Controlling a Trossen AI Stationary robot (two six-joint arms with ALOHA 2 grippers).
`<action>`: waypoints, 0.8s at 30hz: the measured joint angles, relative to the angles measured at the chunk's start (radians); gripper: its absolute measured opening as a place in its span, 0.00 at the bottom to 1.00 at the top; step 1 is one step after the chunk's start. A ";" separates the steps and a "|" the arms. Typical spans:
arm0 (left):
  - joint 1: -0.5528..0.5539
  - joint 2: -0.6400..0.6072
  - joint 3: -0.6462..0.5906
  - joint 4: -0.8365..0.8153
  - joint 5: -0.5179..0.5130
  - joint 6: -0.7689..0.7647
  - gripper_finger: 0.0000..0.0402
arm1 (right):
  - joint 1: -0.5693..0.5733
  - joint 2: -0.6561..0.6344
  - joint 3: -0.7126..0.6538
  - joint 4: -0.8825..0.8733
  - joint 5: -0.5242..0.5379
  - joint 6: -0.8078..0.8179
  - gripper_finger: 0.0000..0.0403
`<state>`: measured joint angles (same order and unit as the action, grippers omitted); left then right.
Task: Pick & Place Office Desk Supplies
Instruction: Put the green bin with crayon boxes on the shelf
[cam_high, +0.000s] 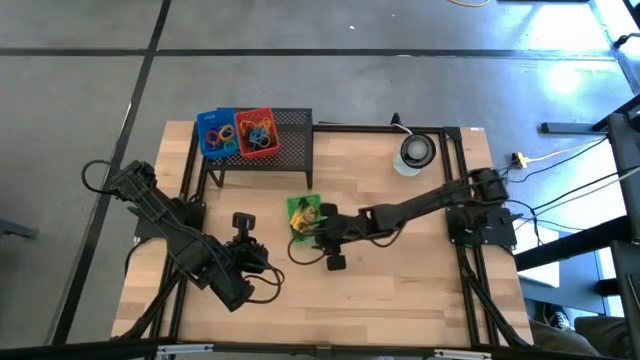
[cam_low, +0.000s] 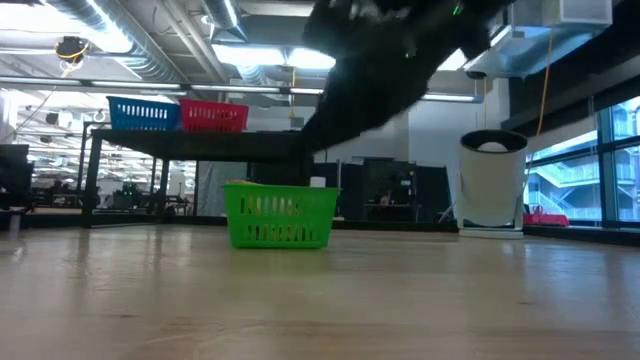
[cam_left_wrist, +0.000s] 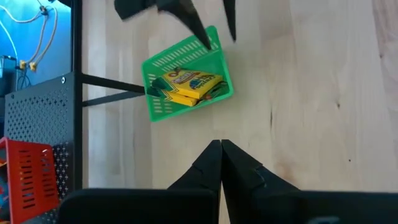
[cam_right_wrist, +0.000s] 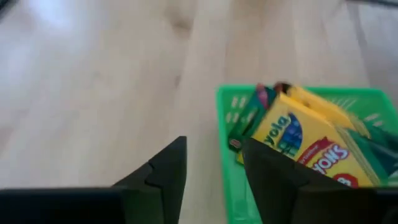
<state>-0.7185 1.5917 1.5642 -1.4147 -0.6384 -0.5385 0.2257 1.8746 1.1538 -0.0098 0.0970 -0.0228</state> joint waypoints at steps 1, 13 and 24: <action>0.000 0.000 0.000 0.000 0.000 -0.002 0.01 | 0.006 -0.021 0.000 -0.020 0.000 -0.005 0.39; -0.002 0.000 0.000 0.011 0.001 -0.099 0.01 | 0.086 -0.320 -0.152 -0.306 -0.091 -0.094 0.33; -0.003 0.001 0.000 0.032 -0.051 -0.157 0.01 | 0.095 -0.772 -0.675 -0.005 0.042 0.111 0.30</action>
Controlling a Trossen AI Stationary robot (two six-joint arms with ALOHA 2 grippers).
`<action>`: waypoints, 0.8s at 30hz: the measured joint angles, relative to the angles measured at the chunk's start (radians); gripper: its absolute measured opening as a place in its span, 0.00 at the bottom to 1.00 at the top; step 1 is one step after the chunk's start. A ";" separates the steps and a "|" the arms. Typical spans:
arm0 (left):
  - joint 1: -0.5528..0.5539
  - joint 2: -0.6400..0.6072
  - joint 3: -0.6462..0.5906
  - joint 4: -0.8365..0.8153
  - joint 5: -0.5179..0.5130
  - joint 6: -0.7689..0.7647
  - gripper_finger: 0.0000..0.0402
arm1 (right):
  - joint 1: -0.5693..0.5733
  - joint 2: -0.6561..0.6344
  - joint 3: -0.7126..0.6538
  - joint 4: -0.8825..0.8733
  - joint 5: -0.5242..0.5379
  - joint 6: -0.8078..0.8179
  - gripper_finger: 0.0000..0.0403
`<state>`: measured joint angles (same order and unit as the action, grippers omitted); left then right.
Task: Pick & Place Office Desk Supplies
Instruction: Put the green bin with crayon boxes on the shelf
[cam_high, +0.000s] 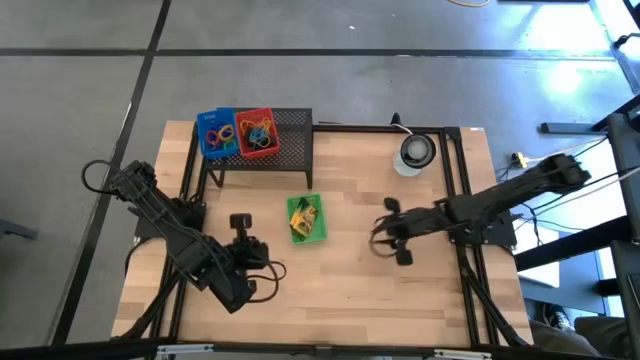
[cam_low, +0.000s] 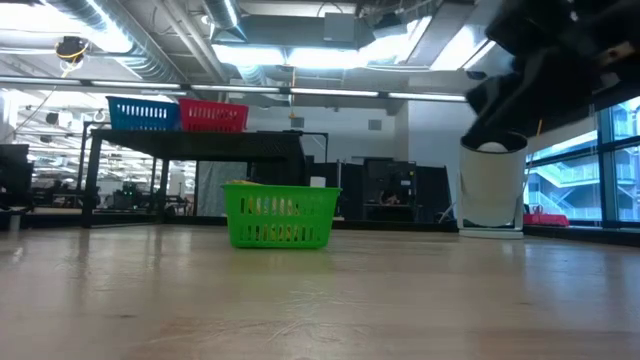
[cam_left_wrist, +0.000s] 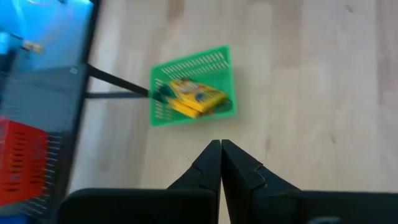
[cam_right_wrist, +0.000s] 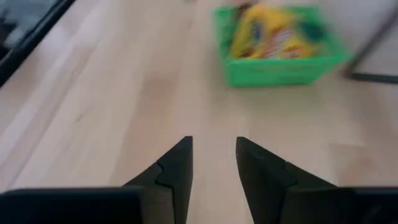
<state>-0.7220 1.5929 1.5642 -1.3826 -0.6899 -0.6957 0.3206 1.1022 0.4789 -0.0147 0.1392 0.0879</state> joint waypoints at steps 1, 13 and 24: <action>0.001 0.000 0.000 0.000 -0.023 0.000 0.01 | 0.000 -0.046 -0.032 0.022 0.031 0.009 0.30; 0.085 0.000 0.000 0.030 -0.098 -0.072 0.05 | 0.000 -0.443 -0.297 0.107 0.130 0.058 0.30; 0.151 0.000 0.000 0.080 -0.036 -0.066 0.19 | 0.000 -0.568 -0.398 0.185 0.134 0.035 0.30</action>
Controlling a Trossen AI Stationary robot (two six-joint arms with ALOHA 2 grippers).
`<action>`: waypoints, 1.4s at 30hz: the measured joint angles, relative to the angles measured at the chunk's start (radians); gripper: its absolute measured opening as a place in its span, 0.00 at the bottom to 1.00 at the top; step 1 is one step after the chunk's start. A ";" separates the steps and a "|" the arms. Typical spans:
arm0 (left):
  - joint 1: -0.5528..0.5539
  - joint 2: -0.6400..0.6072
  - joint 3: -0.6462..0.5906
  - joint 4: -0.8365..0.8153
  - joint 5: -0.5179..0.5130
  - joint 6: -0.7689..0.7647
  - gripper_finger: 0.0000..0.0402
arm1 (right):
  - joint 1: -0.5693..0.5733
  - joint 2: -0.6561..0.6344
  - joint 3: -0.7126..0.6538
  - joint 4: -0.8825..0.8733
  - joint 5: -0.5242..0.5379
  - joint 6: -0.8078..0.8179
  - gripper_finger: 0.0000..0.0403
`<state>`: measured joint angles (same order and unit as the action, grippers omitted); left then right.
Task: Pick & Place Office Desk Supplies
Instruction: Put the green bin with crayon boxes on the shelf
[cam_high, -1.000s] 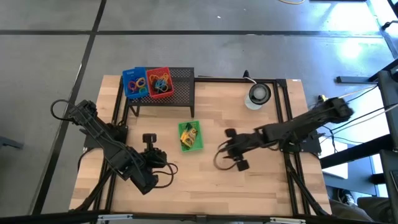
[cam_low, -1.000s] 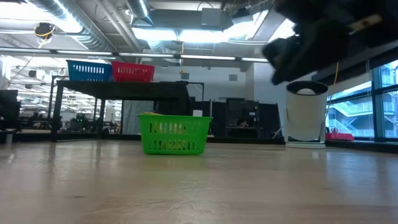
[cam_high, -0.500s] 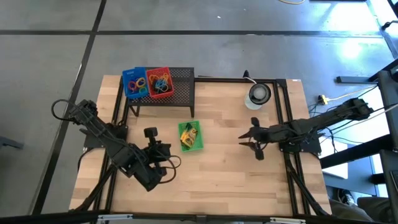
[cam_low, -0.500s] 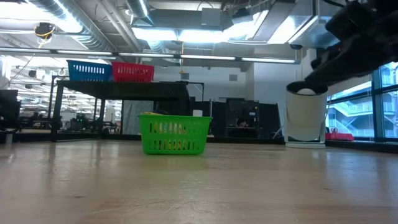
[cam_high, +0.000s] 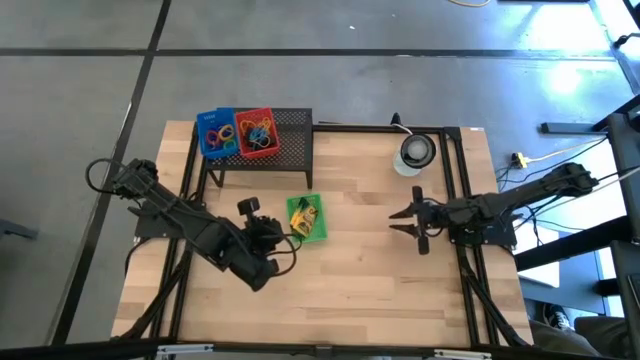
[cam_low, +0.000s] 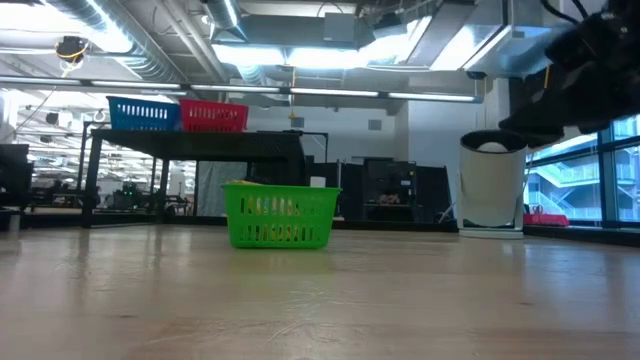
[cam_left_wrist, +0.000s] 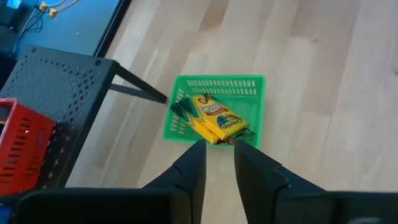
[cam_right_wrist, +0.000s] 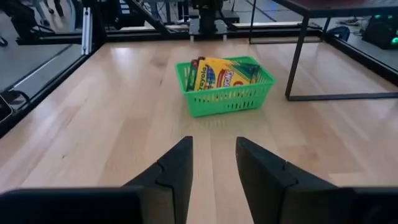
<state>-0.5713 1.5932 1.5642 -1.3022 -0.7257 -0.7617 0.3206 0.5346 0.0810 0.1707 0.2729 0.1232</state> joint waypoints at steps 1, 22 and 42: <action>0.003 0.000 0.000 0.010 0.003 0.009 0.20 | 0.000 -0.005 -0.015 0.015 0.000 -0.001 0.30; 0.029 0.113 0.000 0.189 -0.044 0.095 0.33 | 0.000 -0.046 -0.066 0.075 0.323 0.011 0.30; 0.165 0.321 0.000 0.472 0.175 0.300 0.33 | 0.000 -0.045 -0.066 0.075 0.337 -0.004 0.30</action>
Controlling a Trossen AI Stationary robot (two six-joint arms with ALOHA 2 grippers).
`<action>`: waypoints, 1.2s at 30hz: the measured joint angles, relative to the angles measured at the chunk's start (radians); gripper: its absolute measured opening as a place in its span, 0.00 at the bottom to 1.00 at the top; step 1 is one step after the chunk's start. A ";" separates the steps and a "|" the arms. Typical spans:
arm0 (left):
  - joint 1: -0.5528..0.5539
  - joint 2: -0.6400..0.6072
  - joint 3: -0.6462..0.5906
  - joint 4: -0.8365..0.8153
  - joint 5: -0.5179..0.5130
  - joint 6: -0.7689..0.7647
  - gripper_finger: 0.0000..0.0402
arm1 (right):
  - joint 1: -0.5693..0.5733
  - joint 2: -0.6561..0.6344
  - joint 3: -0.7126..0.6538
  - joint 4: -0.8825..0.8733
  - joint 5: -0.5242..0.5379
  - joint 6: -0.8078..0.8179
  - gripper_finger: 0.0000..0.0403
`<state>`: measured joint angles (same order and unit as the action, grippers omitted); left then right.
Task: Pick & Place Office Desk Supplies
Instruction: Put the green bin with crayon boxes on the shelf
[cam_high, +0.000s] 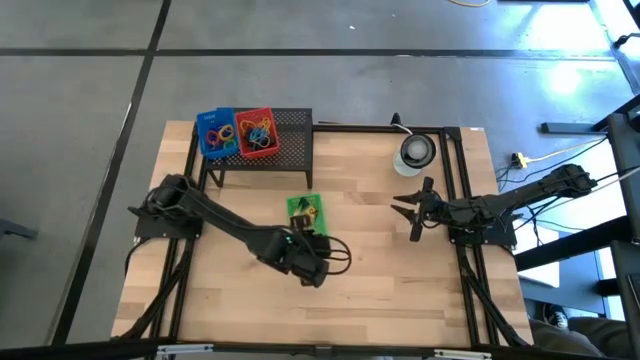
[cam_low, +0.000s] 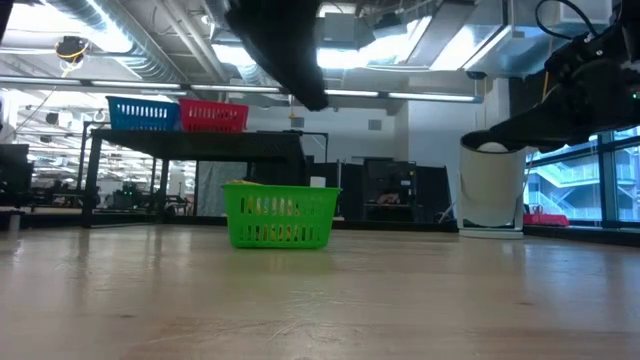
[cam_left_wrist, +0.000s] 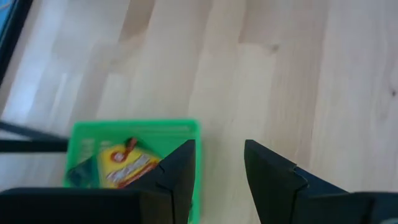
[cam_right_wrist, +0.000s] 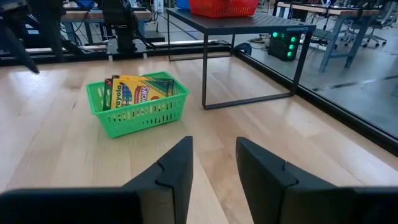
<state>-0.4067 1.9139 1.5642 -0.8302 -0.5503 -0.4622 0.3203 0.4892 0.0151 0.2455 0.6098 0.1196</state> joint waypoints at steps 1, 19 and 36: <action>0.003 0.011 0.000 0.019 0.001 0.012 0.33 | 0.000 0.000 0.000 0.000 0.000 0.000 0.30; 0.067 0.103 0.000 0.067 -0.015 -0.007 0.33 | 0.000 0.000 0.001 0.000 0.000 0.000 0.30; 0.116 0.154 0.000 0.046 0.045 -0.089 0.33 | 0.000 0.000 0.001 0.000 0.000 -0.001 0.30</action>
<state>-0.2906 2.0678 1.5645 -0.7842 -0.5050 -0.5515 0.3203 0.4892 0.0162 0.2455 0.6098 0.1188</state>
